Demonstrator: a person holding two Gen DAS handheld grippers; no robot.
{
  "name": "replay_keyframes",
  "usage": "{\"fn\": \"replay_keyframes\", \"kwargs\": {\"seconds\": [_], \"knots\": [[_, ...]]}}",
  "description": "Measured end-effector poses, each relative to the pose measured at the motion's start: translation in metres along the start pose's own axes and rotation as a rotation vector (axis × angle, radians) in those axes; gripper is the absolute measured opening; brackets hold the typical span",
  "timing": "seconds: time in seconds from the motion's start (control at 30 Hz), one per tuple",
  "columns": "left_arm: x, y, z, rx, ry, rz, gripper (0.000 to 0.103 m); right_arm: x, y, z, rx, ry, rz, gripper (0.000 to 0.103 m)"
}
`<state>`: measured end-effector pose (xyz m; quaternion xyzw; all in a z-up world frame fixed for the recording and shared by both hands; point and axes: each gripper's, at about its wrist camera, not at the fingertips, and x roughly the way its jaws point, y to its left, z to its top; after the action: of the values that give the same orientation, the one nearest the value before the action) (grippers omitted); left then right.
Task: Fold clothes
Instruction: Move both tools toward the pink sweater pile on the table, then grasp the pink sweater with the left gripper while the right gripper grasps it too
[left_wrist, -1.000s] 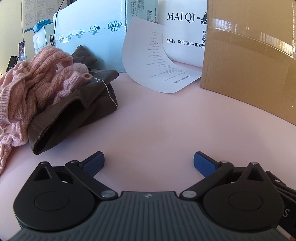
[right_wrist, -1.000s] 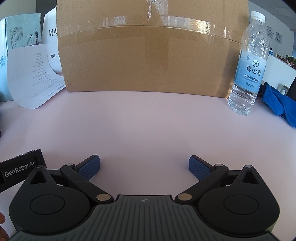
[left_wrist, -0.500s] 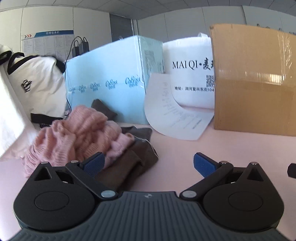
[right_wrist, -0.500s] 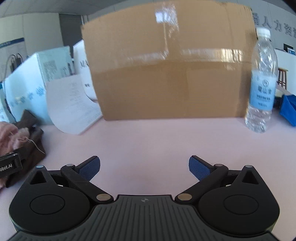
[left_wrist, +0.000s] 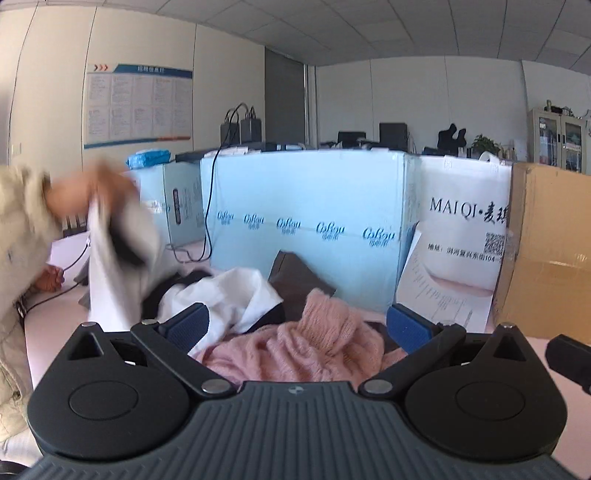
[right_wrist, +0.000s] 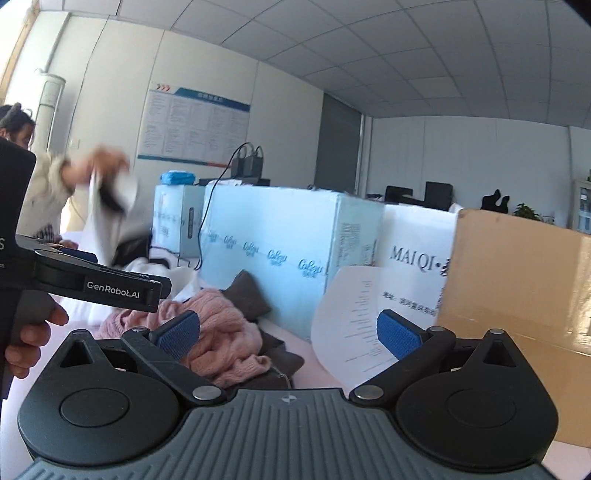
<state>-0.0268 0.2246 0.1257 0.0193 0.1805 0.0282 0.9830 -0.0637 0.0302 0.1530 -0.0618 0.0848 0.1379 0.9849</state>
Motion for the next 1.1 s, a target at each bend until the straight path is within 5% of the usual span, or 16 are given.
{"fn": "replay_keyframes", "kwargs": {"seconds": [0.2,0.43,0.57,0.83,0.9,1.03,1.1], "knots": [[0.031,0.004,-0.026,0.12,0.097,-0.089,0.103,0.024,0.003,-0.017,0.022,0.01,0.057,0.103],[0.058,0.009,-0.044,0.105,0.122,-0.223,0.103,0.055,0.01,-0.031,-0.003,0.009,0.116,0.103],[0.07,0.009,-0.049,0.095,0.113,-0.223,0.102,0.077,0.017,-0.037,-0.03,0.001,0.17,0.103],[0.085,0.038,-0.062,0.028,0.18,-0.287,0.072,0.119,0.025,-0.044,0.095,0.098,0.256,0.1],[0.084,0.042,-0.066,0.027,0.165,-0.291,0.063,0.13,0.024,-0.047,0.143,0.14,0.245,0.092],[0.078,0.043,-0.071,0.053,0.142,-0.307,0.044,0.145,0.026,-0.053,0.184,0.21,0.193,0.05],[0.074,0.041,-0.072,0.074,0.129,-0.291,0.036,0.15,0.03,-0.056,0.18,0.236,0.157,0.041]]}}
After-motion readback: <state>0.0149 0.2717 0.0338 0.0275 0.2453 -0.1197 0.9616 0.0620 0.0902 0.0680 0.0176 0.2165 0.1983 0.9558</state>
